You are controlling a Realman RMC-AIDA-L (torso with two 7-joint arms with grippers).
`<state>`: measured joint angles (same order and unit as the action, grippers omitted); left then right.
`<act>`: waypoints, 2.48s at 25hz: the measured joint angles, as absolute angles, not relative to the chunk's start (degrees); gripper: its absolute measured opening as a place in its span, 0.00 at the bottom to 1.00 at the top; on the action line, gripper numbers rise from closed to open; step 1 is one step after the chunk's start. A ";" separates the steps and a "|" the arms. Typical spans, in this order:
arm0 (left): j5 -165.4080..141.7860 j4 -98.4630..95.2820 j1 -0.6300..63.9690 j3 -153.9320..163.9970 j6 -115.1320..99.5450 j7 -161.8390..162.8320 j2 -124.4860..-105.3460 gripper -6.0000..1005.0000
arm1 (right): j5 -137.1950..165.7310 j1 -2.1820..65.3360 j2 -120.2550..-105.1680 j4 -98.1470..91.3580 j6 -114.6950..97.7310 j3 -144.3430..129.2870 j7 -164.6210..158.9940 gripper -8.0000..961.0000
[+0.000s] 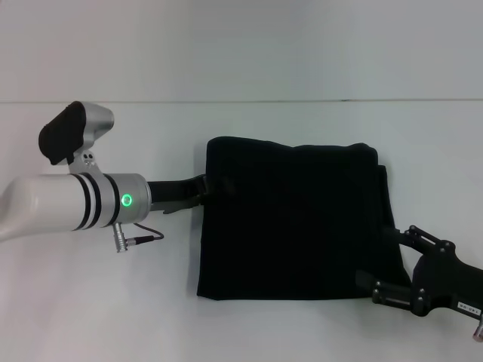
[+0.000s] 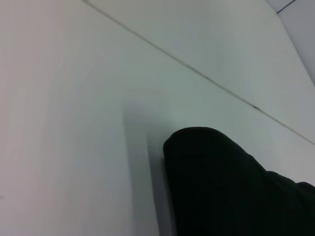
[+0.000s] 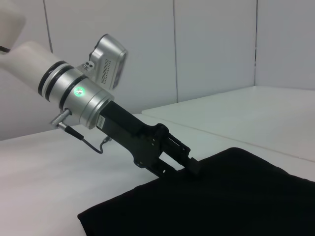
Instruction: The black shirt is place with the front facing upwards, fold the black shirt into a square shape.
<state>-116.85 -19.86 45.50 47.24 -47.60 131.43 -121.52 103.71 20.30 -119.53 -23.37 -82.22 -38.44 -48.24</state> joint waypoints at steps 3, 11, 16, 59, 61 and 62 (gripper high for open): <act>-116.88 -19.68 45.76 47.34 -47.38 131.28 -121.66 0.60 | 103.70 20.30 -119.55 -23.39 -82.26 -38.41 -48.29 0.99; -116.76 -19.82 45.86 47.11 -45.90 131.15 -122.36 0.28 | 103.70 20.41 -119.65 -23.33 -82.27 -38.40 -48.28 0.99; -114.01 -19.83 44.98 46.69 -44.46 131.05 -122.53 0.10 | 103.66 20.53 -119.71 -23.34 -82.28 -37.86 -48.27 0.99; -99.65 -40.23 12.70 39.82 -97.24 60.40 -119.69 0.67 | 102.19 25.58 -120.18 -15.47 -80.89 -30.02 -37.65 0.98; -100.95 -40.06 9.92 39.72 -95.89 57.22 -121.06 0.70 | 102.21 25.36 -120.18 -14.24 -78.84 -29.96 -36.84 0.98; -101.93 -39.51 9.32 39.67 -94.78 57.20 -121.35 0.72 | 102.21 25.23 -120.18 -13.81 -77.57 -29.96 -36.67 0.98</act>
<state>-101.93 -39.51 9.32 39.67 -94.78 57.20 -121.35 102.21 25.23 -120.18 -13.81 -77.57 -29.96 -36.67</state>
